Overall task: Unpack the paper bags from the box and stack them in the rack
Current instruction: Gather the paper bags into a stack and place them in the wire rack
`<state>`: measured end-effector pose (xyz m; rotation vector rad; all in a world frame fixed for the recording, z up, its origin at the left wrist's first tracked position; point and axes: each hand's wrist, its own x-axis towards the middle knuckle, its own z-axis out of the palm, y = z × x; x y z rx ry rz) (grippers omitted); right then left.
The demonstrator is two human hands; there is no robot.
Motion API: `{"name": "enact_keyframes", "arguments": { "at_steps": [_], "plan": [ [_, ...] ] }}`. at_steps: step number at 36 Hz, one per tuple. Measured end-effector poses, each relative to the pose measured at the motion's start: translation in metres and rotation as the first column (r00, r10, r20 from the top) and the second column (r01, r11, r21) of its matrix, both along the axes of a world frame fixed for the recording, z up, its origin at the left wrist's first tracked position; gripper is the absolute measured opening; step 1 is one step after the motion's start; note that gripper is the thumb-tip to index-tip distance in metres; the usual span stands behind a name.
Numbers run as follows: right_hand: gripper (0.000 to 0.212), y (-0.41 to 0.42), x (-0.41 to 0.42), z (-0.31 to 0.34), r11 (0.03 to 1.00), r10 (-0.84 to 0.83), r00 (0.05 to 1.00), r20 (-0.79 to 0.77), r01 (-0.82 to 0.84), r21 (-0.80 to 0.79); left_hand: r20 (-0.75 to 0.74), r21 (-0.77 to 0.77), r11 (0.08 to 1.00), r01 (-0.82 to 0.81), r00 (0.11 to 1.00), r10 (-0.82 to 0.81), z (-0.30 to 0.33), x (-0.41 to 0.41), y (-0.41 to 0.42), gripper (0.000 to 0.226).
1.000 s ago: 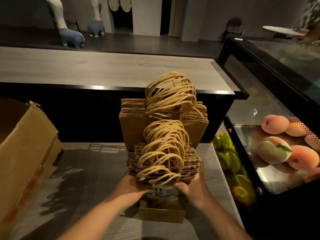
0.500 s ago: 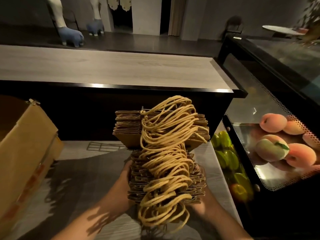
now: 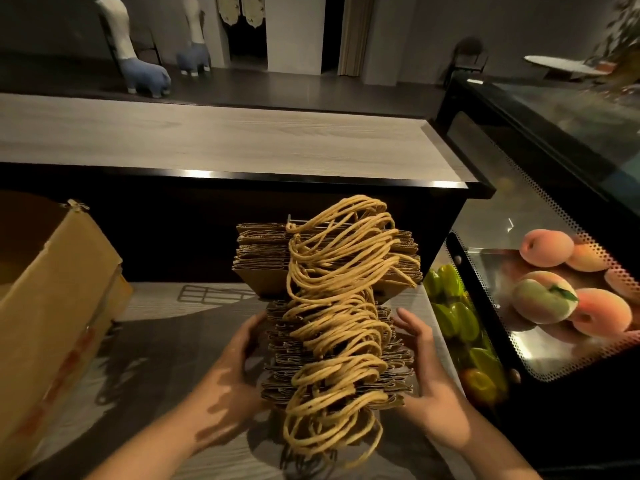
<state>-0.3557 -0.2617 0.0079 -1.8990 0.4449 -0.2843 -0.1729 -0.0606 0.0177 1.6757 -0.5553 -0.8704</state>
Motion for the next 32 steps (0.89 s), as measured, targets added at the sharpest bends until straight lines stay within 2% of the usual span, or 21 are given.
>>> {"name": "enact_keyframes", "arguments": {
  "at_steps": [2, 5, 9, 13, 17, 21, 23, 25, 27, 28, 30, 32],
  "plan": [
    [0.092, -0.003, -0.001, 0.009, 1.0, 0.01, 1.0, 0.006, -0.01, -0.01, 0.047, -0.041, 0.999, 0.02, 0.999, -0.018, 0.004, 0.007, 0.003, 0.101],
    [0.083, -0.002, 0.0, 0.031, 0.999, 0.029, 0.999, 0.014, -0.03, 0.037, 0.136, -0.01, 0.999, 0.048, 0.99, -0.046, 0.016, 0.013, 0.008, 0.085],
    [0.067, 0.0, 0.003, 0.055, 0.995, -0.006, 0.995, 0.105, -0.005, 0.101, 0.24, 0.014, 1.0, 0.011, 0.971, -0.014, 0.037, 0.013, 0.005, 0.081],
    [0.062, 0.009, 0.007, 0.075, 0.997, 0.01, 0.973, 0.23, -0.027, 0.069, 0.297, -0.036, 0.999, -0.012, 0.955, 0.023, 0.057, 0.004, 0.004, 0.071],
    [0.04, 0.017, 0.01, 0.088, 0.998, -0.056, 0.957, 0.286, 0.058, 0.001, 0.349, -0.081, 0.996, -0.029, 0.936, 0.055, 0.066, -0.002, 0.0, 0.054],
    [0.021, 0.022, 0.011, 0.082, 0.977, -0.199, 0.931, 0.307, 0.213, -0.013, 0.307, -0.106, 0.993, -0.053, 0.948, 0.084, 0.066, -0.008, -0.001, 0.034],
    [0.02, 0.024, 0.007, 0.066, 0.946, -0.323, 0.9, 0.291, 0.312, 0.086, 0.202, -0.138, 0.985, -0.102, 0.971, 0.128, 0.062, -0.014, 0.002, 0.026],
    [0.027, 0.02, 0.005, 0.054, 0.88, -0.47, 0.841, 0.266, 0.425, 0.212, -0.022, -0.187, 0.948, -0.256, 0.966, 0.256, 0.049, -0.014, 0.007, 0.026],
    [0.03, 0.016, 0.005, 0.046, 0.795, -0.581, 0.796, 0.17, 0.511, 0.327, -0.27, -0.159, 0.914, -0.373, 0.907, 0.323, 0.036, -0.014, 0.007, 0.037],
    [0.036, 0.02, 0.007, 0.044, 0.755, -0.593, 0.8, 0.09, 0.514, 0.408, -0.392, -0.174, 0.916, -0.361, 0.879, 0.272, 0.031, -0.016, 0.003, 0.05],
    [0.052, 0.036, 0.018, 0.035, 0.743, -0.484, 0.875, 0.004, 0.408, 0.53, -0.643, -0.206, 0.928, -0.312, 0.758, 0.112, 0.026, -0.028, -0.013, 0.066],
    [0.069, 0.055, 0.031, 0.026, 0.756, -0.368, 0.93, -0.004, 0.302, 0.581, -0.729, -0.229, 0.918, -0.324, 0.682, 0.059, 0.023, -0.037, -0.028, 0.065]
  ]
}}
